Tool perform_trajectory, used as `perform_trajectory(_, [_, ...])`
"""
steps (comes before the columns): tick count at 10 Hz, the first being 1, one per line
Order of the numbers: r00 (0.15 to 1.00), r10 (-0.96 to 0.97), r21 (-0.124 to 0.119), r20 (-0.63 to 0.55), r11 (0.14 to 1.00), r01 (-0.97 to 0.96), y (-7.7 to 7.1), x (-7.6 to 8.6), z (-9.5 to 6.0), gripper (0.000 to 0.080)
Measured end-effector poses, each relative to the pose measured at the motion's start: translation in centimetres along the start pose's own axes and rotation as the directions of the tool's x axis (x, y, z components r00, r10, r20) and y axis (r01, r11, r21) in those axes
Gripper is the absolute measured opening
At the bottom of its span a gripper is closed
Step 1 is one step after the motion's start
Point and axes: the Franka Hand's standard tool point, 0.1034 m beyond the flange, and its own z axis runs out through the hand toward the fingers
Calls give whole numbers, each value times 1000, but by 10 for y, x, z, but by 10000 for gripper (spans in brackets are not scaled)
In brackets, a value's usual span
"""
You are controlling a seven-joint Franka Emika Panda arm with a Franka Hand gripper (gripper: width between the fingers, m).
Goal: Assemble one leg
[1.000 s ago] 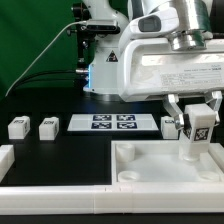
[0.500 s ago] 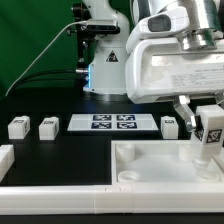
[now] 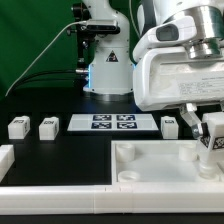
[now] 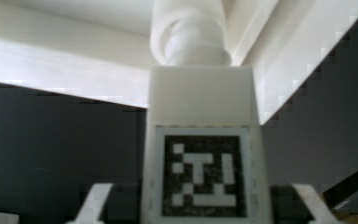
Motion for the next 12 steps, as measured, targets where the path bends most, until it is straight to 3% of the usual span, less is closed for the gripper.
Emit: perform_trajectory(12, [1000,-5,-2,2,1000,5,5,-2,10,294])
